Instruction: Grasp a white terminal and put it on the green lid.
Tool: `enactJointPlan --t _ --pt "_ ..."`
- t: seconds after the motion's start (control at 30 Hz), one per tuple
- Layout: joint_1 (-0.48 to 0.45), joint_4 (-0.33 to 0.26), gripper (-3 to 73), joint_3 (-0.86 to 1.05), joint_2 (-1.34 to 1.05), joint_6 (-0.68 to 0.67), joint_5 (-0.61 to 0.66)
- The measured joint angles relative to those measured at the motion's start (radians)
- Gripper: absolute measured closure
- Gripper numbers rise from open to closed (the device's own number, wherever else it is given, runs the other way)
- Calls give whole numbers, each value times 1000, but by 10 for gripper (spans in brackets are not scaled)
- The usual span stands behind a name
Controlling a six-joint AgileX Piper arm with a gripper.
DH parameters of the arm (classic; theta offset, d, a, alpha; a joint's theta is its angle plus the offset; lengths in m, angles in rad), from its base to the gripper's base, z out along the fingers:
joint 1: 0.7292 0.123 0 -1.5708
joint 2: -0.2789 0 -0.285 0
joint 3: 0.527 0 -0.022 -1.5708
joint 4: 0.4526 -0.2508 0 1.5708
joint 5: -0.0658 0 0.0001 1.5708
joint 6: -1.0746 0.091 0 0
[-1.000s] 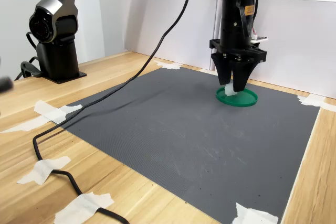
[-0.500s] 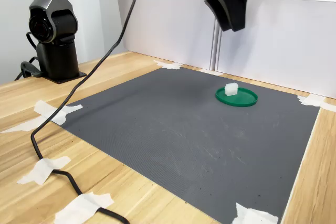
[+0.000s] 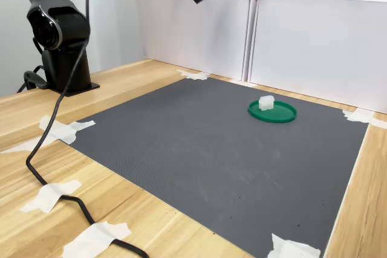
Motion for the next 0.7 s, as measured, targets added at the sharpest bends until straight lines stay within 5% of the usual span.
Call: enactJointPlan --t 0.33,0.7 --pt "-147 -45 711 208 -375 190 -118" --pt "-171 -44 711 388 -704 261 -110"
